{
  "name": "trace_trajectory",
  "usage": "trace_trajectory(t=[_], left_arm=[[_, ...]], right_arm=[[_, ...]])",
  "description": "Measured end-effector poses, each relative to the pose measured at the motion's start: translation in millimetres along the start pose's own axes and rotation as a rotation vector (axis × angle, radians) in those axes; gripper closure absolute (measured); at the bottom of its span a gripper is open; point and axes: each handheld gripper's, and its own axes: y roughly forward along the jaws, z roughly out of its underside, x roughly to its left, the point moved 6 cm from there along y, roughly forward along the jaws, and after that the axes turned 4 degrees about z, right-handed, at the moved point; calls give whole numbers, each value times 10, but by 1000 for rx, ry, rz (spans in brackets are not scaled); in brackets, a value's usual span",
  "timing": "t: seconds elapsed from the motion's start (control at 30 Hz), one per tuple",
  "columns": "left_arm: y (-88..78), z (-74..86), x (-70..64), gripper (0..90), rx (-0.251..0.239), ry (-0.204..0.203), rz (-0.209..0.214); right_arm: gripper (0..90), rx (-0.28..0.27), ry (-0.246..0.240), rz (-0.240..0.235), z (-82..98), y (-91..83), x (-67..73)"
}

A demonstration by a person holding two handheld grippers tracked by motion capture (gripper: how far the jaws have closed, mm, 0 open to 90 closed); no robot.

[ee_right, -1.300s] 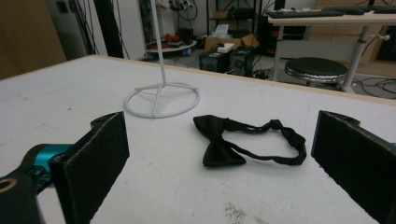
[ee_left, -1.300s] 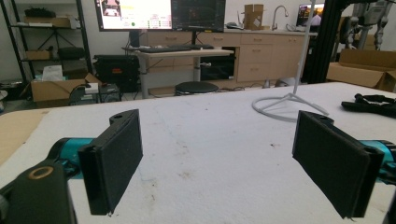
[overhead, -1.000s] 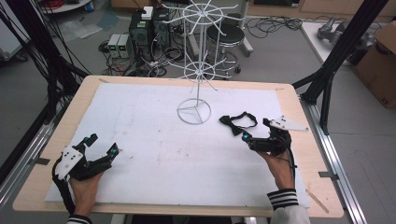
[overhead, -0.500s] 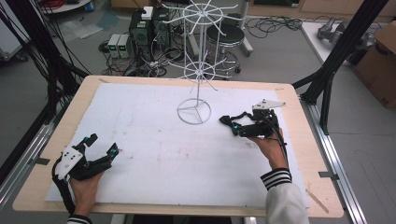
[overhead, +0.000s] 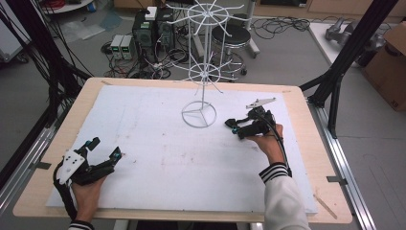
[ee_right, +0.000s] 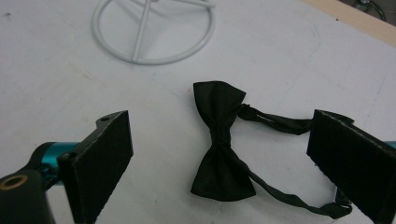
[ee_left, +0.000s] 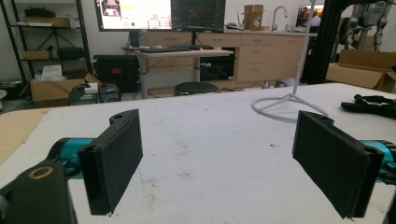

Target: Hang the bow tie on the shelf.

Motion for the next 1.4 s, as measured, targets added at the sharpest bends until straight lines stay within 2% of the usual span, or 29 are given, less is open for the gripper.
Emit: trace_trajectory(t=[0.1,0.17,0.27,0.47,0.77,0.83,1.4], left_arm=[[1,0,0,163,-1,-2,0],[2,-1,0,163,-2,-4,0],[0,-1,1,163,-1,-2,0],[-2,-1,1,163,-1,0,0],[-2,-2,0,163,-1,-2,1],[-2,-1,1,163,-1,1,0],[-1,-1,0,163,-3,-1,0]], right_arm=[[66,34,-16,10,10,68,8],[146,54,-33,14,18,96,20],[167,79,-46,25,31,134,22],[258,146,-39,55,86,203,11],[414,222,-42,61,152,285,19],[432,231,-26,68,161,302,20],[571,266,-14,71,196,410,16]])
